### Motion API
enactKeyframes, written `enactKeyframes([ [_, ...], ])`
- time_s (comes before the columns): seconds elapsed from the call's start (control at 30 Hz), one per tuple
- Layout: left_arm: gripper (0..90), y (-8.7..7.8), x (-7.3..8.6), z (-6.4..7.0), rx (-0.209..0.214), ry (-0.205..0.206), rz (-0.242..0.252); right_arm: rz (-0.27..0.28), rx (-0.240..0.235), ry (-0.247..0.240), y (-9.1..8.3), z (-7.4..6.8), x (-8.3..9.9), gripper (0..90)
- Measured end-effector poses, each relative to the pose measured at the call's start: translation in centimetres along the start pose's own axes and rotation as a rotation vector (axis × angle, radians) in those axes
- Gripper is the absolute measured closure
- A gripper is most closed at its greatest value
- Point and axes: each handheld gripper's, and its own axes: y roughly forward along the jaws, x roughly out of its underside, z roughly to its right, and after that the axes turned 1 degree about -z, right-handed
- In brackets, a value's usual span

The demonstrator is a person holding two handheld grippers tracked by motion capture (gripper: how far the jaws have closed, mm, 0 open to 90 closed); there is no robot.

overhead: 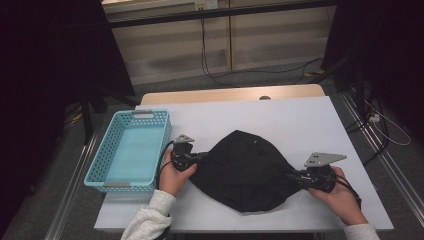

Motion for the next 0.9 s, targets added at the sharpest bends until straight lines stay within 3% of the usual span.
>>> enactKeyframes([
  [0.03,86.7,0.0,0.0,0.0,-0.002,0.002,0.001,0.016,0.014,0.001,0.0,-0.1,-0.7,63.3],
  [0.13,86.6,0.0,0.1,0.0,-0.005,0.01,-0.005,0.036,0.037,0.006,0.1,0.0,-1.5,59.6],
  [0.17,86.6,0.0,0.2,0.0,-0.001,0.007,-0.01,0.06,0.066,0.019,0.5,0.3,-2.2,51.7],
  [0.3,86.6,0.0,0.3,-0.1,0.0,0.0,-0.01,0.074,0.092,0.067,1.7,1.0,-3.2,46.7],
  [0.33,86.6,0.0,0.3,-0.1,0.0,0.004,-0.012,0.056,0.12,0.092,2.9,1.4,-3.8,46.4],
  [0.4,86.6,0.0,0.3,0.0,0.006,0.001,-0.012,0.047,0.123,0.104,3.5,1.6,-4.0,46.4],
  [0.5,86.6,-0.1,0.3,0.0,0.008,0.001,-0.013,0.035,0.146,0.193,5.6,2.9,-4.2,47.3],
  [0.53,86.6,-0.2,0.3,0.0,0.01,0.002,-0.015,0.035,0.146,0.193,5.6,2.9,-4.2,47.3],
  [0.57,86.6,-0.2,0.3,0.0,0.008,0.005,-0.017,0.043,0.126,0.229,6.4,3.3,-4.2,50.1],
  [0.63,86.6,-0.2,0.4,0.0,0.008,0.007,-0.016,0.029,0.119,0.239,7.0,3.6,-4.2,52.9],
  [0.73,86.6,-0.2,0.3,0.0,0.006,0.007,-0.01,0.007,0.086,0.216,7.6,3.4,-4.3,84.9],
  [0.8,86.6,-0.3,0.2,0.0,0.005,0.005,0.0,0.018,0.085,0.221,7.5,3.3,-4.4,88.6],
  [0.9,86.7,-0.5,-0.4,0.2,0.002,0.019,0.024,0.068,0.113,0.181,6.2,3.1,-5.3,89.2],
])
